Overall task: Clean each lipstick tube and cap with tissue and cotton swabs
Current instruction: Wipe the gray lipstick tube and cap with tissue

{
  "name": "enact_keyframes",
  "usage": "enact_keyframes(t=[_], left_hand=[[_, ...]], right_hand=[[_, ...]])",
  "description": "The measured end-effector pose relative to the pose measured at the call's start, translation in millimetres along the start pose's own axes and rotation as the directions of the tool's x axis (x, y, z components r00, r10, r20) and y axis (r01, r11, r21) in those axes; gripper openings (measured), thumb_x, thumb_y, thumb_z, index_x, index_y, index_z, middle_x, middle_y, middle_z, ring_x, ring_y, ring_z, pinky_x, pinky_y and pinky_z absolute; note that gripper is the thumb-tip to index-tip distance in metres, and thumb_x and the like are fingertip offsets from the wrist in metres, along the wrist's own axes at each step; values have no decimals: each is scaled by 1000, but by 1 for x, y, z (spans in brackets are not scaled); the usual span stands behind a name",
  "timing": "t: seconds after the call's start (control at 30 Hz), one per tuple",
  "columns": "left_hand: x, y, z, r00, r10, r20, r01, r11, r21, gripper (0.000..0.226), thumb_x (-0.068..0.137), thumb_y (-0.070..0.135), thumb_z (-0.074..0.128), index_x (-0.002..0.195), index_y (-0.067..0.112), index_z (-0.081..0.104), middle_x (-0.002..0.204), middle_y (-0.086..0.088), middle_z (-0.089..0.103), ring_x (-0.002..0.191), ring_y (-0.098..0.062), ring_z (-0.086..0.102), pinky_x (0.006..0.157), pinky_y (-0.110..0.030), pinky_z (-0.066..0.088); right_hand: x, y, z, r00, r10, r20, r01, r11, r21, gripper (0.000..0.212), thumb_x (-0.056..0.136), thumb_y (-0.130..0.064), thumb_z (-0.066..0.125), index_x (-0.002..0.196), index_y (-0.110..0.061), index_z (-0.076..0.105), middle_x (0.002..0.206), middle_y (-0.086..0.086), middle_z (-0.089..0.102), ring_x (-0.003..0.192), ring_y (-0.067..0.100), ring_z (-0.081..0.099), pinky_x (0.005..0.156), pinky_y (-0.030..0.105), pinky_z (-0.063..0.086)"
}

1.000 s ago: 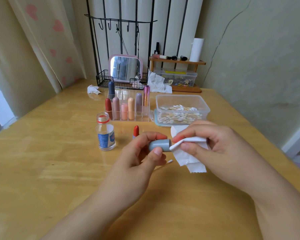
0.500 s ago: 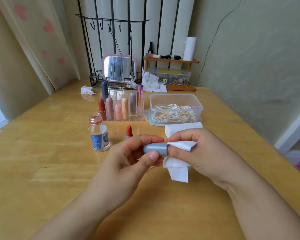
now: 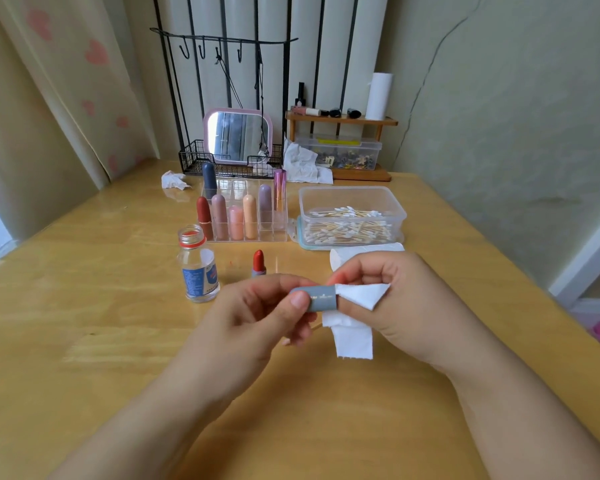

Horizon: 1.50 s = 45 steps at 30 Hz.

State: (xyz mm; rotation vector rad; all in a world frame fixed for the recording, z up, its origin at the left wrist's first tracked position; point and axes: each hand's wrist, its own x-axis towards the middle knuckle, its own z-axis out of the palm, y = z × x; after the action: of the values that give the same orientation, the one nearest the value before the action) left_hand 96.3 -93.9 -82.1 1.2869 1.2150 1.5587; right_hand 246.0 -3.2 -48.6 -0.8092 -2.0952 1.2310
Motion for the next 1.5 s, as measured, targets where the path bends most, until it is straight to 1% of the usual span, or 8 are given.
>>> enact_keyframes(t=[0.2,0.33,0.6,0.8,0.97,1.13,1.3,1.5], left_hand=[[0,0,-2,999,-44,3,44,992,-116,27,73,15,63,99,18,72,86,-8,72,76,-17,65,74,-25,52],[0,1,3,984,-179,-13,172,962,-210,33,83,32,66,102,5,65,75,-14,66,63,-21,60,63,-28,52],[1,-3,0,999,-32,-8,31,995,-99,18,71,12,65,86,17,73,75,-2,67,68,-12,59,66,-19,51],[0,-2,4,984,-179,1,178,976,-129,39,85,37,61,98,0,62,65,-12,62,54,-18,55,54,-25,47],[1,-4,3,1000,-22,2,22,993,-112,22,73,9,66,94,4,62,70,-1,64,62,-11,57,63,-19,49],[1,-2,8,977,-209,-36,202,969,-146,37,84,37,63,94,2,61,62,-11,61,54,-19,55,54,-25,48],[2,-4,4,996,-69,-53,63,993,-100,19,78,16,68,91,4,61,67,-4,63,60,-13,57,62,-24,48],[2,-2,6,979,-201,-44,198,978,-62,35,78,33,53,87,1,62,60,-8,61,51,-16,53,52,-24,47]], right_hand=[[1,0,0,996,43,75,-54,986,157,24,82,2,67,86,-19,55,74,3,69,71,16,62,62,20,47],[0,-2,-1,997,4,76,-12,995,99,30,80,-1,68,88,-22,48,67,-2,65,65,15,56,59,20,44],[-1,-3,-2,997,13,78,-14,1000,7,32,81,-3,66,86,-27,45,69,-3,66,64,14,55,63,27,43],[-3,-3,0,996,-18,91,20,999,-26,29,78,-5,65,87,-25,46,64,-7,63,53,2,49,54,14,40],[-2,-2,-2,996,-26,83,30,999,-45,30,80,-5,66,86,-27,46,67,-5,66,57,4,54,56,16,42],[-2,1,1,995,-37,96,42,998,-52,27,79,-7,66,86,-24,47,66,-5,65,55,2,53,55,12,42],[0,4,-1,995,-42,86,45,998,-32,25,81,-4,64,84,-20,46,63,-7,61,55,3,51,55,13,40],[3,11,4,992,-67,111,70,997,-24,29,80,-2,65,76,-20,43,66,9,50,60,15,50,57,23,42]])
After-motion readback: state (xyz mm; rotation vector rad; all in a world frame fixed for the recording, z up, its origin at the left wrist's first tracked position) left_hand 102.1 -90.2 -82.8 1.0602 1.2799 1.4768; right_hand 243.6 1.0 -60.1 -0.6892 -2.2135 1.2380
